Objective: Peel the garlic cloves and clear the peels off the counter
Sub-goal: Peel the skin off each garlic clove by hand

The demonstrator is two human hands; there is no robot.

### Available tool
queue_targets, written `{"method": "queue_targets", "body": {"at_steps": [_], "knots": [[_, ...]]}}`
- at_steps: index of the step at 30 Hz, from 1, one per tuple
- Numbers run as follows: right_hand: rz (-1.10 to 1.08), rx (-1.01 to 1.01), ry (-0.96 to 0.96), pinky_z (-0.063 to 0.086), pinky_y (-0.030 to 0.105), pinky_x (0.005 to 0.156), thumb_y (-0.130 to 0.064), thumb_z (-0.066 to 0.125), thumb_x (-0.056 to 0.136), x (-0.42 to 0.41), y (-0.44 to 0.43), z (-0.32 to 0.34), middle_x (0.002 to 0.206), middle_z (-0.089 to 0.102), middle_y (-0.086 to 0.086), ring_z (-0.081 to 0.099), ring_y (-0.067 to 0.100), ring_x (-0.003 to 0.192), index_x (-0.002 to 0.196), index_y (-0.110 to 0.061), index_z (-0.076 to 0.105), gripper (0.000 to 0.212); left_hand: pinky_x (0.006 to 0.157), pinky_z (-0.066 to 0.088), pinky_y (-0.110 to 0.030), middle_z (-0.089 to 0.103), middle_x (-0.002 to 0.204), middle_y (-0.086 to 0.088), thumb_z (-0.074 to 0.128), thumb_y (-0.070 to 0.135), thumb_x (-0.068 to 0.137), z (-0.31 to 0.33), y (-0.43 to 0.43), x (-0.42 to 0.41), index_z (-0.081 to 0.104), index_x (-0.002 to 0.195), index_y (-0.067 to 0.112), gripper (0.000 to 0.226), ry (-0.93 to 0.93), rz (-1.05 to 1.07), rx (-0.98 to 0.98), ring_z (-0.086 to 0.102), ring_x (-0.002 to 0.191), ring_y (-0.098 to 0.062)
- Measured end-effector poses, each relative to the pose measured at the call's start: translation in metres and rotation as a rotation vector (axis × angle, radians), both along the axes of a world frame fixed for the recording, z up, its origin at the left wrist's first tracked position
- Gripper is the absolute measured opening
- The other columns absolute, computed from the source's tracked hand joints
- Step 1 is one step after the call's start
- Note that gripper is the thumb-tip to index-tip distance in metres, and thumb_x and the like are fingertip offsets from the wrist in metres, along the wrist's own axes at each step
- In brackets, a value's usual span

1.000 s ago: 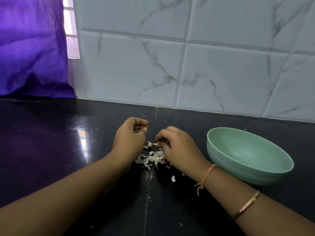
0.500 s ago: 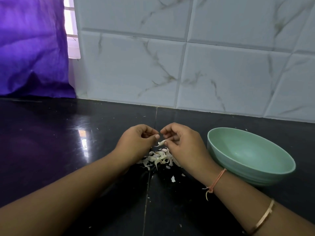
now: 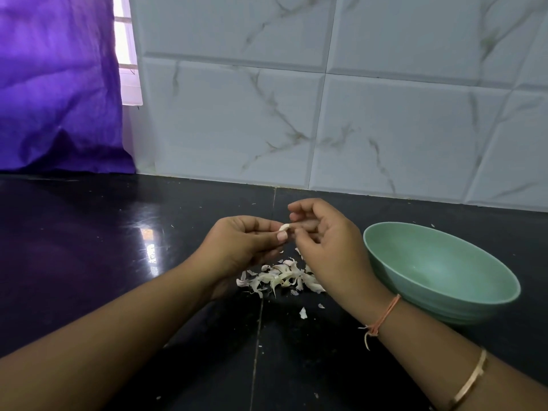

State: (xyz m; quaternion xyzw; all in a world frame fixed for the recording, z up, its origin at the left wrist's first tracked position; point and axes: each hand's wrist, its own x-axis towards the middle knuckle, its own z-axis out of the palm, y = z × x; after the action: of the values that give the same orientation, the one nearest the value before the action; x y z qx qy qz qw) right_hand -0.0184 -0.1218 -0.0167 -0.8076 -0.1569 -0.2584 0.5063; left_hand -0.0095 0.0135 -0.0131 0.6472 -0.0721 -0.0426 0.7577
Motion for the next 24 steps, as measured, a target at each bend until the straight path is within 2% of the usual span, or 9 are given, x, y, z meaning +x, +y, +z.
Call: {"method": "queue_targets", "body": {"at_steps": [2,4,5,8,12,18,24], "knots": [[-0.028,0.068,0.039,0.054,0.03,0.077,0.0,0.056,0.083,0.0,0.0,0.001,0.089,0.068,-0.001,0.066,0.013,0.082,0.086,-0.029,0.06,0.03,0.056,0.051,-0.012,0.072,0.072,-0.002,0.065,-0.001,0.077,0.001,0.0,-0.001,0.069,0.087,0.002,0.011,-0.024,-0.006,-0.024,0.064,0.06,-0.002],[-0.048,0.116,0.097,0.056,0.039,0.076,-0.006,0.058,0.084,-0.001,0.0,0.002,0.079,0.071,0.001,0.068,0.018,0.077,0.076,-0.027,0.064,0.022,0.057,0.052,-0.012,0.071,0.069,-0.001,0.065,-0.001,0.077,0.002,0.0,-0.002,0.069,0.085,0.004,0.01,-0.037,-0.008,-0.039,0.064,0.06,-0.003],[-0.052,0.138,0.132,0.057,0.039,0.074,-0.008,0.058,0.084,-0.002,-0.001,0.003,0.075,0.071,0.003,0.068,0.019,0.073,0.073,-0.024,0.066,0.02,0.058,0.052,-0.013,0.071,0.069,-0.002,0.065,-0.001,0.076,0.002,-0.001,-0.003,0.07,0.083,0.005,0.01,-0.039,-0.006,-0.043,0.063,0.06,-0.004],[0.019,0.281,0.262,0.05,0.031,0.063,-0.009,0.06,0.084,-0.006,-0.001,0.008,0.071,0.068,0.009,0.061,0.016,0.063,0.069,-0.017,0.067,0.019,0.062,0.054,-0.015,0.071,0.071,-0.006,0.068,0.002,0.073,0.001,-0.001,-0.003,0.071,0.081,0.007,0.01,-0.05,0.007,-0.052,0.062,0.063,-0.008],[0.143,0.475,0.359,0.048,0.031,0.067,-0.003,0.062,0.083,-0.009,0.0,0.012,0.064,0.061,0.006,0.054,0.014,0.061,0.068,-0.009,0.066,0.016,0.067,0.054,-0.018,0.071,0.073,-0.008,0.069,0.004,0.068,0.001,-0.001,-0.002,0.071,0.081,0.007,0.013,-0.09,0.036,-0.062,0.063,0.068,-0.012],[0.212,0.588,0.456,0.049,0.022,0.062,-0.001,0.061,0.084,-0.011,0.001,0.014,0.063,0.059,0.006,0.054,0.011,0.058,0.077,-0.001,0.064,0.007,0.054,0.048,-0.011,0.07,0.063,0.0,0.067,-0.002,0.073,0.002,-0.002,-0.003,0.069,0.084,0.005,0.012,-0.18,0.082,-0.052,0.062,0.055,-0.002],[0.288,0.614,0.52,0.05,0.019,0.058,0.001,0.06,0.084,-0.009,-0.002,0.016,0.062,0.057,0.006,0.054,0.009,0.055,0.08,0.005,0.063,0.005,0.059,0.052,-0.013,0.07,0.066,0.002,0.071,-0.004,0.072,0.003,0.001,-0.003,0.07,0.075,0.01,0.014,-0.301,0.137,0.09,0.063,0.059,-0.002]]}}
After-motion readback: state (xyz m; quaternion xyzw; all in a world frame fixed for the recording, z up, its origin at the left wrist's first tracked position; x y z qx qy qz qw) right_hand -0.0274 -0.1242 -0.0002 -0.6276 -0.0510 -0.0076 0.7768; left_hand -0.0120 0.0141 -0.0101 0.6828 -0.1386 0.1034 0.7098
